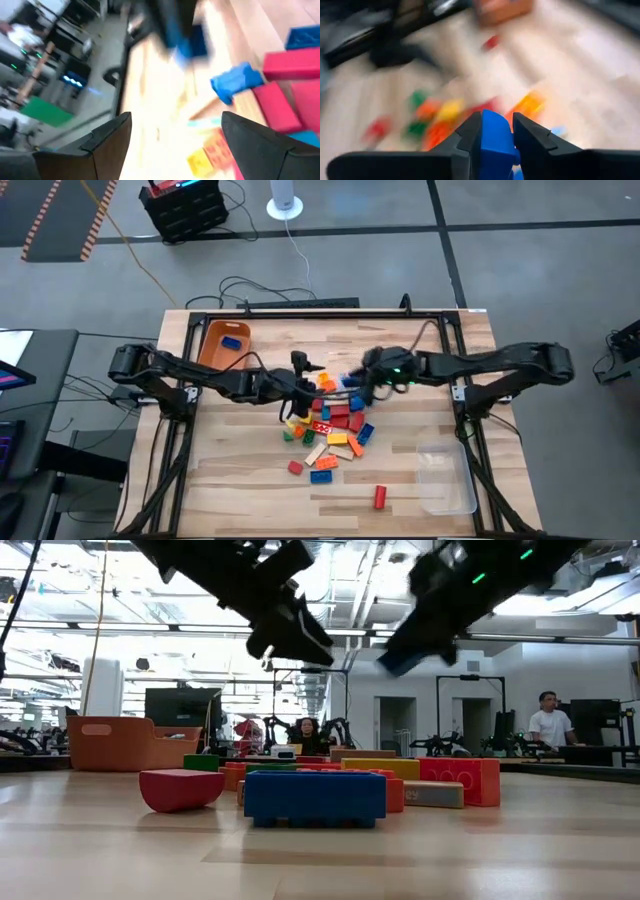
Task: Sort blocks by size
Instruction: Put the small blue game piece into the transparent bin
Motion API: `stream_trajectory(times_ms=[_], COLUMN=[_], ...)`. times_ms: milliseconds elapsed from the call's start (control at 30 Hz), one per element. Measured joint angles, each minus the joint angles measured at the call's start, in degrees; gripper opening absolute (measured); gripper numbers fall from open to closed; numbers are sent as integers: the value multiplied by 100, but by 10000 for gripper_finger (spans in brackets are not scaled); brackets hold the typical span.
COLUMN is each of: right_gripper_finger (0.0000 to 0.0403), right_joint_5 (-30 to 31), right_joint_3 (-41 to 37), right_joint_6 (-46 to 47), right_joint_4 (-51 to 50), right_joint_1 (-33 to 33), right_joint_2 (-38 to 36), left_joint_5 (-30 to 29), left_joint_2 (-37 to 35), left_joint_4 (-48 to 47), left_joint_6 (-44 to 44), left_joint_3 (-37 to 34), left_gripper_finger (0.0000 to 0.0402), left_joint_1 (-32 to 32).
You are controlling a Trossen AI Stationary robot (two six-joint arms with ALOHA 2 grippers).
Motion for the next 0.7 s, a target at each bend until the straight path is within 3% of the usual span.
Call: stream_trajectory(times_ms=[133, 333, 500, 700], right_gripper_finger=[127, 125, 124, 124], right_joint_5=[-1152, -1268, -978, -611], right_joint_3=[0, 2, 2, 0], right_joint_6=[657, 2470, 4034, 5563], right_joint_4=[-1361, -2715, -2825, -3524], right_joint_1=[476, 1971, 3454, 4635], right_joint_2=[-951, -1668, -1432, -438], left_joint_5=[-8, -15, -20, -94], left_joint_2=[-42, -40, -40, -40], left_joint_4=[-573, -1298, -1595, -1690], left_joint_6=[-471, -988, -1186, -1651], left_joint_3=[0, -4, -4, -4], left_gripper_finger=[301, 302, 302, 302], left_joint_1=[-129, -228, -282, -298])
